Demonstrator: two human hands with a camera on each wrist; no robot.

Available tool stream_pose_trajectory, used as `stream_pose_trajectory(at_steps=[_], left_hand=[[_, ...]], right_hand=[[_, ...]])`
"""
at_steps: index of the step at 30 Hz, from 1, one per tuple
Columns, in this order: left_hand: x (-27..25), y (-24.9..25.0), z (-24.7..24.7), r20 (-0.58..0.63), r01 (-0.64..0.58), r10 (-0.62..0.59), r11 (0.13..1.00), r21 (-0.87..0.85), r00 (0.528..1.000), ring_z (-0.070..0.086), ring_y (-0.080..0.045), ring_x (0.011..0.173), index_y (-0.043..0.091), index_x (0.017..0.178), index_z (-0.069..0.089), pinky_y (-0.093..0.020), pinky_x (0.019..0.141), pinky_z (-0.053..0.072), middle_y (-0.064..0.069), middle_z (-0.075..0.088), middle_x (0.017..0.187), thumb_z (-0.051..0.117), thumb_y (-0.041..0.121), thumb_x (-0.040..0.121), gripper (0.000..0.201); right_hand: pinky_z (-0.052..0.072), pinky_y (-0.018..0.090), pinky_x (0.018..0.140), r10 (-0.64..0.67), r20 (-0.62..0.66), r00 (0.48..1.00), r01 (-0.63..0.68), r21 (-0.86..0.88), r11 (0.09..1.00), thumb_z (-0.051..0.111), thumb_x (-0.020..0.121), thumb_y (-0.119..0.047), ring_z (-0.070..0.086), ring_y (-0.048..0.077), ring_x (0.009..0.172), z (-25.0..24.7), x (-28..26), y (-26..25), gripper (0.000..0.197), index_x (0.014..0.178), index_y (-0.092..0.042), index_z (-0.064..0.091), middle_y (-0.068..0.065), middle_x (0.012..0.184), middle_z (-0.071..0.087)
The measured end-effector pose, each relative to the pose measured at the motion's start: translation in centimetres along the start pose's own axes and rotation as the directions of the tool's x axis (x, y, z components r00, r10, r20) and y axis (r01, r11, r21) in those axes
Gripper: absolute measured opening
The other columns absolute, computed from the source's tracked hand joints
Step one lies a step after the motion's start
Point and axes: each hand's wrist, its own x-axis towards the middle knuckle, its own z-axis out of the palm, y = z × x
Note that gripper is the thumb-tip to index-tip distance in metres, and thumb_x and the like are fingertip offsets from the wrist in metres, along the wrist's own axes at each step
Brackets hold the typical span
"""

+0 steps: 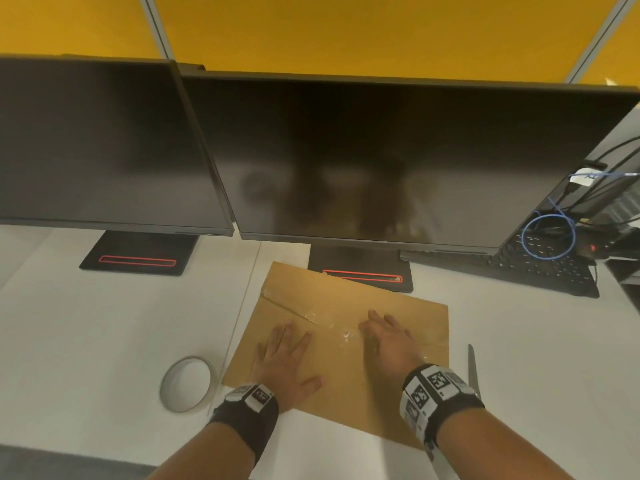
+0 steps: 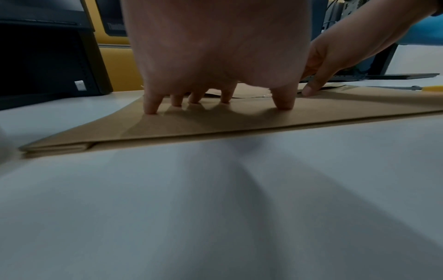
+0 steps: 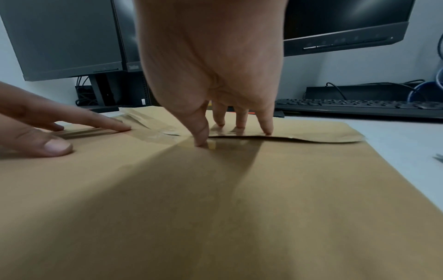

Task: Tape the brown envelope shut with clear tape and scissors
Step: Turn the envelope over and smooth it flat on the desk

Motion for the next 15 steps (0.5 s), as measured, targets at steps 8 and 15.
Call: stream_pose_trajectory(at_steps=[8, 15], left_hand=[[-1.5, 1.2, 1.1, -0.028, 0.076, -0.076, 0.997, -0.004, 0.997, -0.007, -0.029, 0.148, 0.035, 0.151, 0.002, -0.053, 0.114, 0.015, -0.003, -0.013, 0.161, 0.037, 0.076, 0.079, 0.090], [-2.4, 1.7, 1.3, -0.038, 0.127, -0.127, 0.992, 0.003, 0.991, 0.000, -0.031, 0.146, 0.035, 0.150, 0.006, -0.052, 0.111, 0.024, -0.004, -0.007, 0.160, 0.038, 0.077, 0.075, 0.092]], right_hand=[[0.001, 0.052, 0.117, -0.068, -0.026, 0.997, 0.067, -0.045, 0.997, 0.039, 0.093, -0.048, -0.002, 0.022, 0.147, 2.8, -2.2, -0.6, 0.054, 0.144, -0.043, 0.021, -0.008, 0.160, 0.003], [-0.003, 0.053, 0.116, -0.123, -0.004, 0.992, 0.122, -0.070, 0.990, 0.041, 0.093, -0.047, -0.005, 0.021, 0.147, 3.4, -2.4, -0.3, 0.057, 0.145, -0.043, 0.018, -0.008, 0.160, -0.002]])
